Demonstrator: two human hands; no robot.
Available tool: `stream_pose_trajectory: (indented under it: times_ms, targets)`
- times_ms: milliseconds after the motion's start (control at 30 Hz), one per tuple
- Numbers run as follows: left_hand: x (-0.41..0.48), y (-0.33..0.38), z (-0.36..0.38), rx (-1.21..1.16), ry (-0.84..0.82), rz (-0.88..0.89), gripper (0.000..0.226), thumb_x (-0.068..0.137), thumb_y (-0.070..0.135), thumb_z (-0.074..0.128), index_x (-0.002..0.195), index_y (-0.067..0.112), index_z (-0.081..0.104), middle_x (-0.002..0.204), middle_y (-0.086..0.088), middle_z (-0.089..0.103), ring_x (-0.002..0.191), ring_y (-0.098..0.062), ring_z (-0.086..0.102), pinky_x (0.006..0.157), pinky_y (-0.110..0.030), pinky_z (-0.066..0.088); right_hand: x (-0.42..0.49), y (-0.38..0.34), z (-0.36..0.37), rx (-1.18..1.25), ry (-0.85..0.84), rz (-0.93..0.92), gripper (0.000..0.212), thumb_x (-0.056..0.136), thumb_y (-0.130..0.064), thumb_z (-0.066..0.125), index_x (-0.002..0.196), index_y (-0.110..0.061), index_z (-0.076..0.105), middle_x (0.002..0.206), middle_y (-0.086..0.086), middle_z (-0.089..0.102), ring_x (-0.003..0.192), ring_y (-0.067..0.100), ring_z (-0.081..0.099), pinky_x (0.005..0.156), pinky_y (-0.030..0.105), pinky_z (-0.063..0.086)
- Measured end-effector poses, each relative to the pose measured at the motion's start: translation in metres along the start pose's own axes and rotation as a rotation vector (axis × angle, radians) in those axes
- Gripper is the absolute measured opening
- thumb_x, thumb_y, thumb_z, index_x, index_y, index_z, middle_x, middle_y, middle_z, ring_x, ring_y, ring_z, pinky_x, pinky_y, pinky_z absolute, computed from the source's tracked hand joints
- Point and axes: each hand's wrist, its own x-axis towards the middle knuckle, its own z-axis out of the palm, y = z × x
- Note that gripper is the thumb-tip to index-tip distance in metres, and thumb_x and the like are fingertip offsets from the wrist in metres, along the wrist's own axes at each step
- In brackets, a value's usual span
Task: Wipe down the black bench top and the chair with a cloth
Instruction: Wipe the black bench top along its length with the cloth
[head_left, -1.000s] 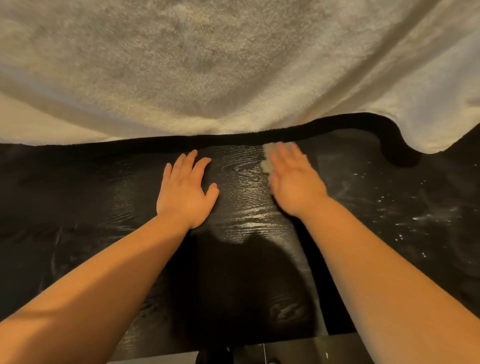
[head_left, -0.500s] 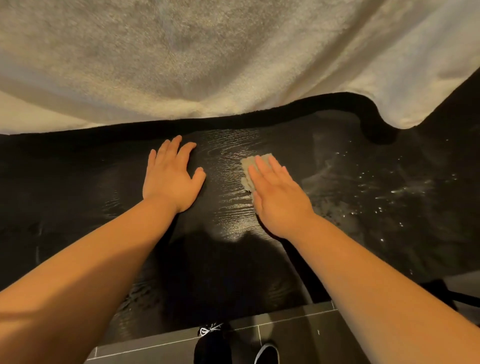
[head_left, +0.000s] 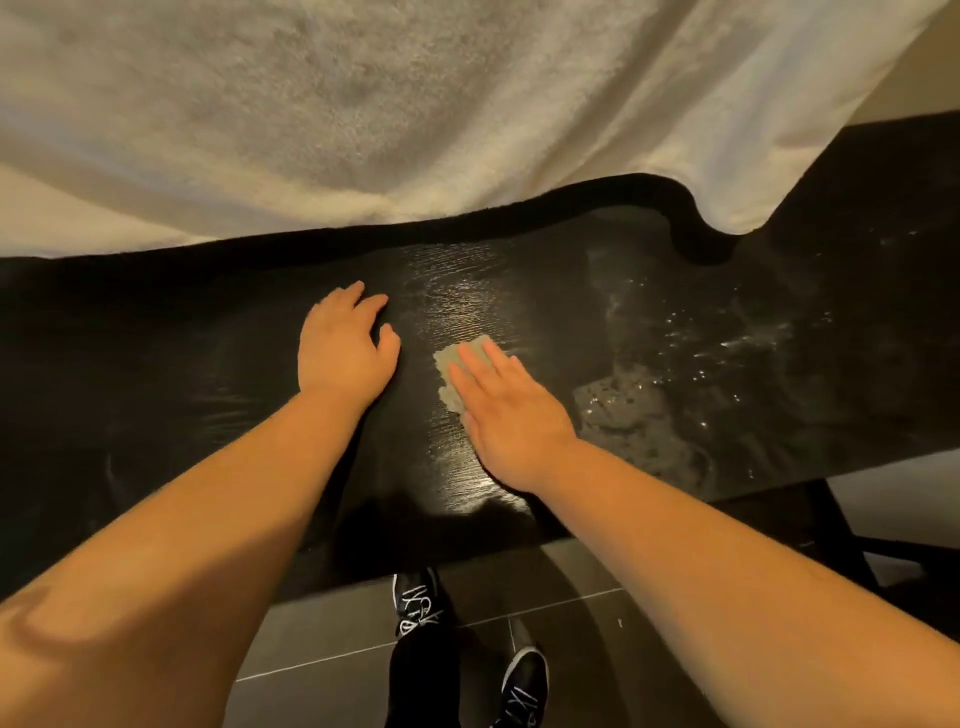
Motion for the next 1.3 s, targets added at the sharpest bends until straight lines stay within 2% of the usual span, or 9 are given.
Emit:
stream_pose_trajectory:
  times_ms: [167, 300, 433, 533, 700, 800, 967, 1100, 1300]
  targets:
    - [-0.068, 0.020, 0.007, 0.108, -0.121, 0.030, 0.069, 0.099, 0.054, 0.042, 0.161, 0.024, 0.041, 0.171, -0.012, 0.030, 0.158, -0.037, 0.024, 0.130, -0.055, 0.018, -0.026, 0.077, -0.017, 0.047, 0.029, 0.230, 0.064, 0.109, -0.033, 0.028, 0.167, -0.013, 0.005, 0.174, 0.008, 0.001, 0.160, 0.031, -0.005, 0.129, 0.052, 0.011]
    - [-0.110, 0.047, 0.014, 0.163, -0.177, 0.002, 0.080, 0.096, 0.063, 0.031, 0.167, 0.026, 0.027, 0.176, -0.010, 0.015, 0.162, -0.036, 0.009, 0.131, -0.056, 0.010, -0.023, 0.061, -0.013, 0.106, 0.059, 0.408, 0.066, 0.108, -0.033, 0.031, 0.166, -0.011, 0.009, 0.174, 0.011, 0.003, 0.159, 0.037, -0.004, 0.129, 0.051, 0.006]
    - [-0.122, 0.057, 0.021, 0.182, -0.178, 0.005, 0.082, 0.096, 0.063, 0.033, 0.168, 0.025, 0.023, 0.177, -0.010, 0.010, 0.163, -0.035, 0.004, 0.131, -0.057, 0.006, -0.041, 0.007, 0.007, 0.030, 0.034, 0.142, 0.065, 0.106, -0.034, 0.035, 0.165, -0.010, 0.020, 0.173, 0.012, 0.012, 0.159, 0.038, 0.004, 0.128, 0.054, 0.015]
    - [-0.120, 0.056, 0.022, 0.159, -0.178, -0.009, 0.081, 0.096, 0.063, 0.034, 0.168, 0.027, 0.021, 0.178, -0.007, 0.007, 0.163, -0.033, 0.000, 0.131, -0.055, 0.002, -0.060, 0.028, 0.012, 0.022, 0.028, -0.071, 0.063, 0.105, -0.031, 0.038, 0.164, -0.011, 0.024, 0.173, 0.009, 0.015, 0.160, 0.033, 0.007, 0.129, 0.048, 0.010]
    - [-0.120, 0.057, 0.022, 0.153, -0.169, 0.000, 0.079, 0.098, 0.063, 0.034, 0.167, 0.027, 0.021, 0.177, -0.006, 0.007, 0.163, -0.032, 0.000, 0.132, -0.055, 0.003, -0.088, 0.095, 0.001, 0.026, 0.064, 0.254, 0.064, 0.106, -0.033, 0.029, 0.165, -0.013, 0.016, 0.173, 0.009, 0.013, 0.160, 0.033, 0.005, 0.127, 0.055, 0.020]
    - [-0.119, 0.057, 0.022, 0.163, -0.169, -0.011, 0.079, 0.098, 0.063, 0.034, 0.168, 0.027, 0.021, 0.177, -0.005, 0.007, 0.163, -0.032, 0.000, 0.131, -0.055, 0.003, -0.084, 0.080, -0.003, 0.046, 0.116, 0.424, 0.064, 0.106, -0.031, 0.033, 0.164, -0.009, 0.019, 0.172, 0.012, 0.013, 0.159, 0.037, 0.005, 0.128, 0.054, 0.015]
    - [-0.120, 0.060, 0.021, 0.169, -0.159, -0.013, 0.078, 0.099, 0.063, 0.035, 0.167, 0.028, 0.021, 0.177, -0.005, 0.007, 0.163, -0.031, 0.000, 0.132, -0.054, 0.003, -0.079, 0.006, 0.014, 0.025, 0.096, 0.217, 0.066, 0.104, -0.032, 0.035, 0.165, -0.013, 0.020, 0.172, 0.010, 0.017, 0.159, 0.037, 0.007, 0.128, 0.052, 0.016]
    - [-0.121, 0.060, 0.020, 0.176, -0.166, -0.016, 0.079, 0.099, 0.063, 0.035, 0.168, 0.029, 0.020, 0.177, -0.005, 0.007, 0.163, -0.031, 0.000, 0.132, -0.053, 0.003, -0.096, 0.025, 0.016, 0.020, 0.062, 0.024, 0.062, 0.105, -0.032, 0.034, 0.164, -0.013, 0.026, 0.172, 0.009, 0.018, 0.160, 0.033, 0.009, 0.128, 0.051, 0.018]
    - [-0.122, 0.058, 0.020, 0.159, -0.150, -0.006, 0.078, 0.098, 0.064, 0.034, 0.168, 0.029, 0.022, 0.177, -0.005, 0.009, 0.163, -0.032, 0.002, 0.132, -0.054, 0.005, -0.133, 0.077, 0.011, 0.013, 0.118, 0.382, 0.065, 0.104, -0.035, 0.026, 0.164, -0.011, 0.021, 0.172, 0.010, 0.016, 0.160, 0.034, 0.007, 0.127, 0.054, 0.021]
